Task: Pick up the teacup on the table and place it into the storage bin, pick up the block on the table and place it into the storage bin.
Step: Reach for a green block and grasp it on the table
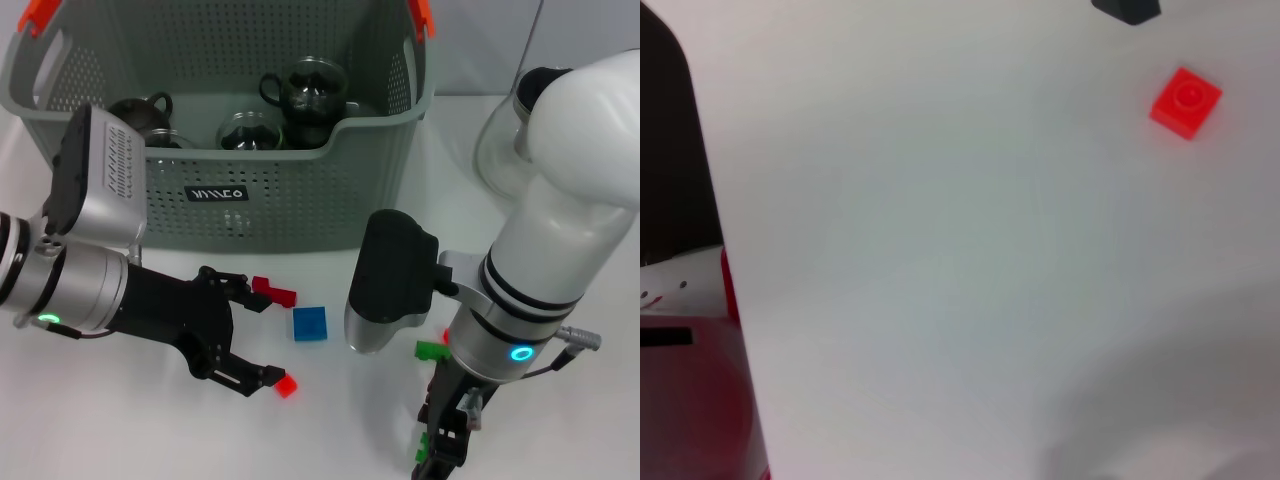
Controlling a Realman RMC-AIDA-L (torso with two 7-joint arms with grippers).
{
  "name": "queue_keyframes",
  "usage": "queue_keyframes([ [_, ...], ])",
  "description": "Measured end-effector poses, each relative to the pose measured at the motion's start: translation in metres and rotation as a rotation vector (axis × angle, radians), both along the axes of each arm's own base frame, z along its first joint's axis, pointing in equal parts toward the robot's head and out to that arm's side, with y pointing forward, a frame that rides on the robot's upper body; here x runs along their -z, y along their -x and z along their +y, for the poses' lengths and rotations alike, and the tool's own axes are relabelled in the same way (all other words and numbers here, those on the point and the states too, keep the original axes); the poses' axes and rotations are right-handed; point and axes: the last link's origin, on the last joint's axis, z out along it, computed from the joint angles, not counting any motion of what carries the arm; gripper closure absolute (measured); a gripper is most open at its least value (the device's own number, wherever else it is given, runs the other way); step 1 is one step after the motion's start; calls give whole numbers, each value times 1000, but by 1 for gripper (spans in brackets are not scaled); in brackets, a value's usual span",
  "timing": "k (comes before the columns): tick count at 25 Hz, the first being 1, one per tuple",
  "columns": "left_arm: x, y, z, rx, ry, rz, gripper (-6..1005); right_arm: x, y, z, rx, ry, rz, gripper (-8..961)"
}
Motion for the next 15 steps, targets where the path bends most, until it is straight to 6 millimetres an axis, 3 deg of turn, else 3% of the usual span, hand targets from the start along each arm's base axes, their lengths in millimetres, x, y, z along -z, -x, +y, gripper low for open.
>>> queue_keyframes([
  [8, 2, 2, 0, -6, -3, 0, 86, 1, 1, -6, -18, 15, 0, 312],
  [11, 2, 3, 0, -9, -1, -1, 86, 2, 0, -7, -18, 19, -3, 515],
  [15, 2, 3, 0, -9, -3, -2, 87, 1, -2, -8, -16, 20, -4, 515],
])
